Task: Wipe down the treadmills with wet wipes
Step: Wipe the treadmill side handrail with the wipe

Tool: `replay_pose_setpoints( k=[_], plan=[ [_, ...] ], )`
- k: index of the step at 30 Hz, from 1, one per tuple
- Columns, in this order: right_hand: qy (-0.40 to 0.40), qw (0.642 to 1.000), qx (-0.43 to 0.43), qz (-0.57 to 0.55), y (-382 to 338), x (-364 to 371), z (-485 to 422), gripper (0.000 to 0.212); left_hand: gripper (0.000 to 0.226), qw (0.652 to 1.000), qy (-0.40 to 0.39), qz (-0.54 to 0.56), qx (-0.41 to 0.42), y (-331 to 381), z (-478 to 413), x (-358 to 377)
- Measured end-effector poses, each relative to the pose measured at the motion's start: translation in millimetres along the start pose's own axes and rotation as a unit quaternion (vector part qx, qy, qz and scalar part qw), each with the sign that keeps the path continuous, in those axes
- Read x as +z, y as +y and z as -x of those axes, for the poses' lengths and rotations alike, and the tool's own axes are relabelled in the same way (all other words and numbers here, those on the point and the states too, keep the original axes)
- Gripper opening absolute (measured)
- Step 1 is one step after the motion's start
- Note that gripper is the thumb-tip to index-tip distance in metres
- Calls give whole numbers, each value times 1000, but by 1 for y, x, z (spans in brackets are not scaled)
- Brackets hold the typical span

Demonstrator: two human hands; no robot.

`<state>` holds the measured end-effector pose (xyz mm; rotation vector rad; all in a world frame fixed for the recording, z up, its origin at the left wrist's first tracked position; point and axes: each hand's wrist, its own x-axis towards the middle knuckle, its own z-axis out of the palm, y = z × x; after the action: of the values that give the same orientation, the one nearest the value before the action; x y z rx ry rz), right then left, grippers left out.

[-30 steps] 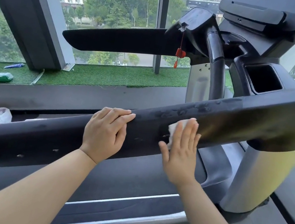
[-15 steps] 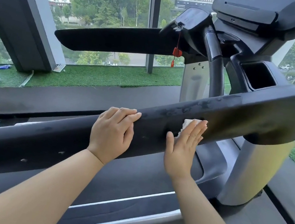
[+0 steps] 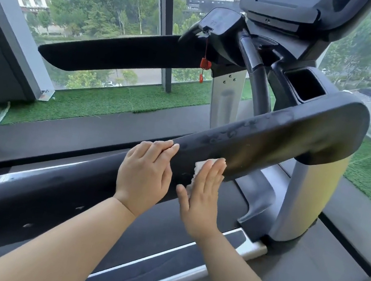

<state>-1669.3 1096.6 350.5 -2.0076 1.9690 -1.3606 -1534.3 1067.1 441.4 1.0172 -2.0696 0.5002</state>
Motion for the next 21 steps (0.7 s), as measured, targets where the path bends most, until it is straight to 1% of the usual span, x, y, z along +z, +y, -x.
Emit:
replay_pose_setpoints(
  k=[1,2,3,4,6,7,8,9,12,13,14,15,18,19,20,21],
  plan=[
    [-5,999,-21,24,9,-3,1,71,37,1000,1,0,1,0,0,0],
    [1,999,-22,35,18,-8,-3,68,37,1000,2,0,2,0,0,0],
    [11,999,-2,30,25,-14,-10,67,37,1000,1,0,3,0,0,0],
    [22,999,41,5,28,-22,-20,67,37,1000,1,0,4,-1,0,1],
    [55,986,140,-64,24,-31,-36,70,37,1000,3,1,4,-1,0,1],
    [64,980,165,-92,15,-30,-41,73,37,1000,5,0,4,0,0,1],
    [64,978,166,-106,2,-27,-41,75,37,1000,7,-2,5,0,-1,1],
    [56,983,143,-99,-10,-21,-36,77,38,1000,7,-4,6,1,-1,0],
    [30,999,5,-14,-17,-1,-13,76,39,1000,4,-6,9,0,-2,-1],
    [37,999,-27,9,-10,-1,-12,73,39,1000,4,-5,9,0,-2,-1],
    [49,998,-40,21,-2,-4,-15,71,39,1000,4,-4,9,0,-2,-1],
    [59,998,-29,23,5,-10,-21,69,38,1000,3,-3,9,0,-1,-1],
    [74,993,87,-31,7,-25,-38,73,38,1000,5,-3,8,0,-2,-1],
    [78,990,108,-46,1,-24,-40,76,38,1000,5,-4,7,0,-2,0],
    [78,991,103,-47,-7,-21,-38,77,38,1000,5,-5,8,1,-2,0],
    [74,994,74,-31,-13,-15,-32,78,39,1000,4,-6,9,1,-2,0]
  ],
)
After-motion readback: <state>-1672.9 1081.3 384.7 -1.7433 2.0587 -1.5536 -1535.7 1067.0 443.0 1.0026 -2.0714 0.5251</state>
